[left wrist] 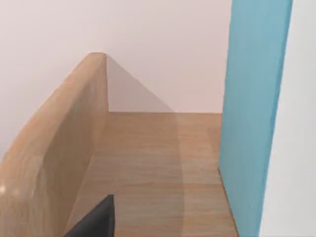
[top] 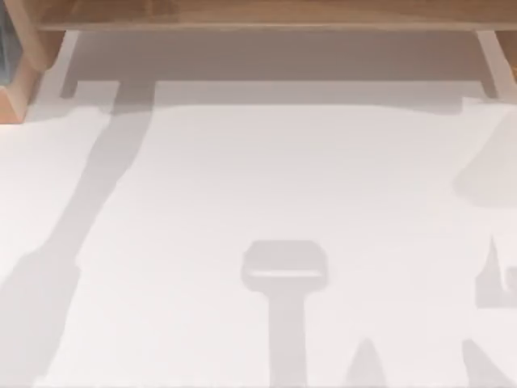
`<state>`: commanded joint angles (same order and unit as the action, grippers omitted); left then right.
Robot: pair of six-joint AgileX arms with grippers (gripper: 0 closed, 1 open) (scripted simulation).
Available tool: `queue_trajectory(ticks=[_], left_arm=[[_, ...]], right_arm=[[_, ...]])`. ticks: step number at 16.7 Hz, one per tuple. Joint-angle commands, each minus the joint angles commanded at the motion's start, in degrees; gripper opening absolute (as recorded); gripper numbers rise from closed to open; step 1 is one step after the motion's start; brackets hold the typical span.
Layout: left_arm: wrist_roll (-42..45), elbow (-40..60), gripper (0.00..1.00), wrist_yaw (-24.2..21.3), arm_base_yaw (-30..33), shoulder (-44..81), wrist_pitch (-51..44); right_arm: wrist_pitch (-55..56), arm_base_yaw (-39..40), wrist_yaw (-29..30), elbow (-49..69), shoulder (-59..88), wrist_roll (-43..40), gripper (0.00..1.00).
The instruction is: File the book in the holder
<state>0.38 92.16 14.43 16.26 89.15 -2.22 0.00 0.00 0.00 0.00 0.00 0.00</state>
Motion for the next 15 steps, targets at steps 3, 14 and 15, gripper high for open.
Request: queue_trajectory(ticks=[3,14,15], left_arm=[[0.01,10.01,1.0,1.58,1.79,9.89,-0.25],[0.01,17.75,1.0,2.14,2.48,16.73,-0.87],[0.0,19.07,1.0,2.03,2.36,17.73,-1.19]], right_arm=[[0.0,0.0,0.0,0.0,0.0,0.0,1.0],[0.0,0.0,0.0,0.0,0.0,0.0,1.0],[0.0,0.0,0.0,0.0,0.0,0.0,1.0]])
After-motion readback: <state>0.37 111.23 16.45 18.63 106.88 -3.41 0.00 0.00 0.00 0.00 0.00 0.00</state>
